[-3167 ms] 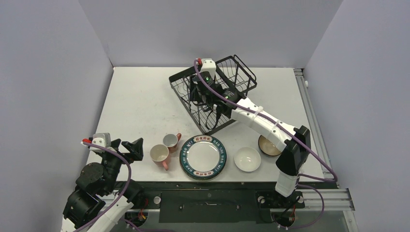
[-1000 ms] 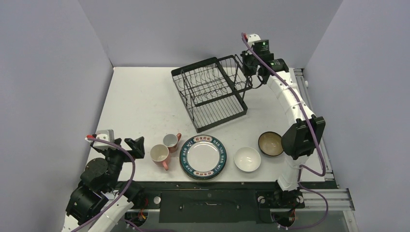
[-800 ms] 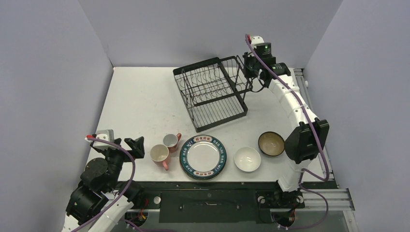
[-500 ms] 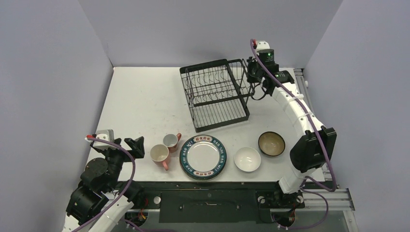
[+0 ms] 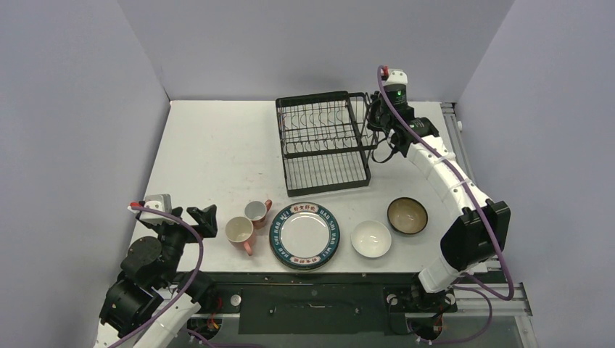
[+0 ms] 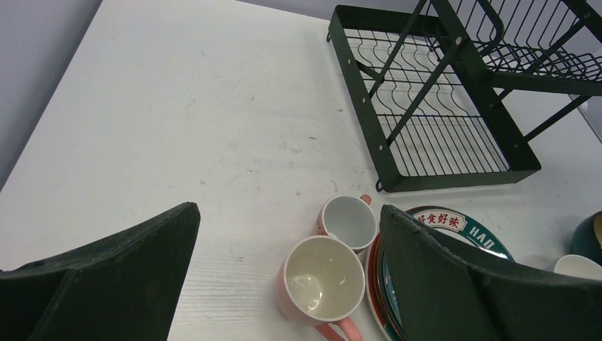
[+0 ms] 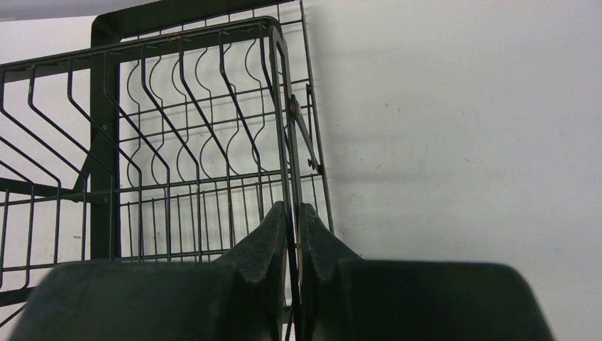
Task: Load the mixed dishes into the dish rack
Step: Move the dish rack to the center of the board, then pick up the plate from the corner of the board.
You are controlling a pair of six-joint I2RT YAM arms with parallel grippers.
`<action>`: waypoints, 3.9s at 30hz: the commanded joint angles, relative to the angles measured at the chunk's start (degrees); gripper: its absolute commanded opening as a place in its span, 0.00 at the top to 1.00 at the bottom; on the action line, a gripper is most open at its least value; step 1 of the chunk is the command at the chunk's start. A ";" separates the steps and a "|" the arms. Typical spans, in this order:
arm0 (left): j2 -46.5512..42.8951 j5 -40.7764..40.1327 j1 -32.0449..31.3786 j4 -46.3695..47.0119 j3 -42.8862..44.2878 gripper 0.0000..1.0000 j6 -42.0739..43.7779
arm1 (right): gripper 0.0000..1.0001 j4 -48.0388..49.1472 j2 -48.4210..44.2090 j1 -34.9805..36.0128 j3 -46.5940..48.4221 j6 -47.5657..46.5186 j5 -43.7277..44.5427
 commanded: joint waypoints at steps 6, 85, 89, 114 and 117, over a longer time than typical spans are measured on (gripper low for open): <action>1.85 1.97 0.42 3.32 0.13 0.04 1.21 | 0.95 0.33 -1.50 1.05 0.96 4.30 1.77; 35.11 12.10 -28.75 -10.70 10.73 0.25 -40.86 | 0.54 -16.24 -34.30 25.25 -29.80 5.76 -0.35; 40.51 6.10 -33.74 -12.85 11.98 0.25 -43.85 | 0.55 -15.38 -34.09 25.81 -30.72 6.26 -0.12; 51.70 10.63 -25.67 4.74 -1.03 0.58 -44.53 | 0.64 -7.60 -30.47 25.78 -37.13 8.81 0.82; 51.97 11.57 -24.21 6.88 -3.22 0.62 -43.89 | 0.64 -7.17 -29.78 25.75 -37.18 9.08 0.64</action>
